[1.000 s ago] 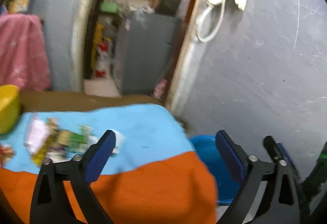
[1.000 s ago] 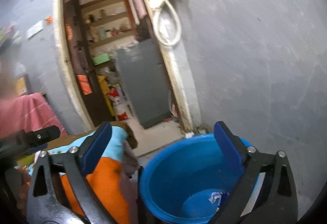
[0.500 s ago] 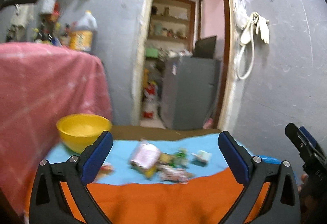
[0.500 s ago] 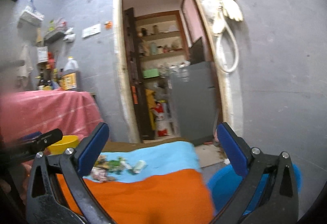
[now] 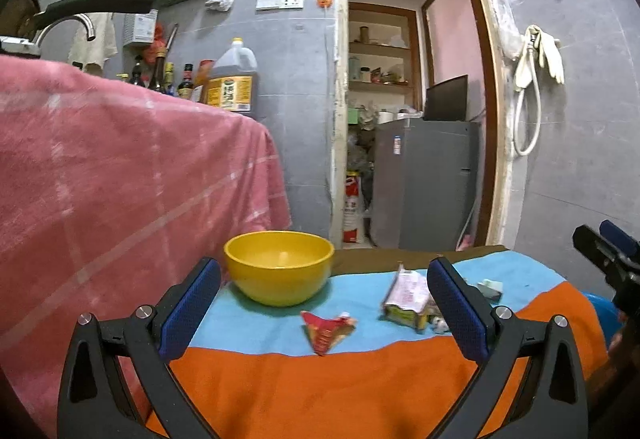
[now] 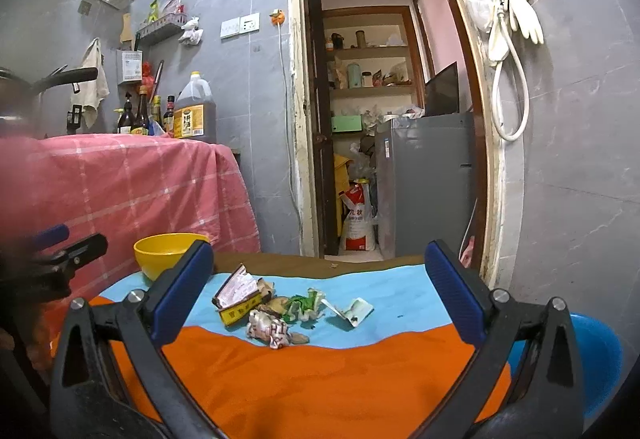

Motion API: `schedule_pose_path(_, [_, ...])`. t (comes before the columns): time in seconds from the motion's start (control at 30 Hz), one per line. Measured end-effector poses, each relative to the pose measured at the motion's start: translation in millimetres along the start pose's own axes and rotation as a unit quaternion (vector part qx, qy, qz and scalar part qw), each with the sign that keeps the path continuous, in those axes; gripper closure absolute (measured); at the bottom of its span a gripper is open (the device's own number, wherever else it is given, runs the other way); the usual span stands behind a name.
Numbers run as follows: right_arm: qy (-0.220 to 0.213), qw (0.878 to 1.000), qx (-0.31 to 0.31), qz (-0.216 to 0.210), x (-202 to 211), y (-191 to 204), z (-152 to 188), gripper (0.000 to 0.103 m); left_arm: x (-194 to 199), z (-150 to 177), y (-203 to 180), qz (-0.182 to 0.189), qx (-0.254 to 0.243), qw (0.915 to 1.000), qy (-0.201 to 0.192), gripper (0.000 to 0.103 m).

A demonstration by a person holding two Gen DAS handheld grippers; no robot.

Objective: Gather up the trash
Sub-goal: 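Move both tools back over the table trash, then grasp the red chip bag with the left tool while the right tool grasps the silver foil wrapper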

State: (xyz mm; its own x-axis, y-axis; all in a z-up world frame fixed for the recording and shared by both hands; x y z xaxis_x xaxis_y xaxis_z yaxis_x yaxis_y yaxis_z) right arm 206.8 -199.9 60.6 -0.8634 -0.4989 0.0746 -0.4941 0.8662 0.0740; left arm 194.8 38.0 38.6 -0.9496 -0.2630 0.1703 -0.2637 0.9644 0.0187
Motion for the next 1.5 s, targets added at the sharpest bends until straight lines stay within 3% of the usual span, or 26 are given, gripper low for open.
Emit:
schedule_pose_path(0.17, [0.025,0.999,-0.022,-0.002,-23,0,2,0.0,-17,6,8,-0.007,-0.011,0.9998,0.013,0.002])
schedule_pose_path(0.4, [0.12,0.993,0.003,-0.001,-64,5,30,0.0,-52,26,11,-0.01,-0.007,0.9952,0.097,0.002])
schedule_pose_path(0.77, [0.257,0.966,-0.01,-0.009,-103,0,77,0.0,-89,58,7,0.0,-0.011,0.9748,0.223,0.002])
schedule_pose_path(0.93, [0.282,0.959,0.004,-0.017,-109,5,87,0.0,-99,70,10,0.001,-0.004,0.9649,0.263,0.002])
schedule_pose_path(1.03, [0.296,0.955,0.02,-0.028,-114,12,93,0.013,-103,73,8,0.015,0.001,0.9616,0.274,0.012])
schedule_pose_path(1.1, [0.31,0.949,0.025,-0.04,-120,17,97,0.024,-105,74,4,0.027,-0.001,0.9598,0.279,0.024])
schedule_pose_path(1.33, [0.348,0.934,0.033,-0.073,-132,26,113,0.046,-110,77,-7,0.052,-0.01,0.9541,0.295,0.052])
schedule_pose_path(1.5, [0.347,0.934,0.026,-0.081,-129,25,115,0.061,-110,78,-10,0.054,-0.018,0.9529,0.298,0.071])
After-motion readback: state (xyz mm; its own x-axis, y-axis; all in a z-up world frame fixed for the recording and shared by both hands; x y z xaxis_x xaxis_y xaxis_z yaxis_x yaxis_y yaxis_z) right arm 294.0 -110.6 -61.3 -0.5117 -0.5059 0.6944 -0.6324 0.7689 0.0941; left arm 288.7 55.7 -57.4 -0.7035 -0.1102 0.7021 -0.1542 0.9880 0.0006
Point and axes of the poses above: each gripper's, at about its wrist camera, not at the fingertips, and x roughly against the way its jaws point, y to its left, z to its underside, the point moved 7 cm from there along -x, roughly the way its jaws point, and after that the axes turned 12 degrees about -z, right-handed, at the moved point
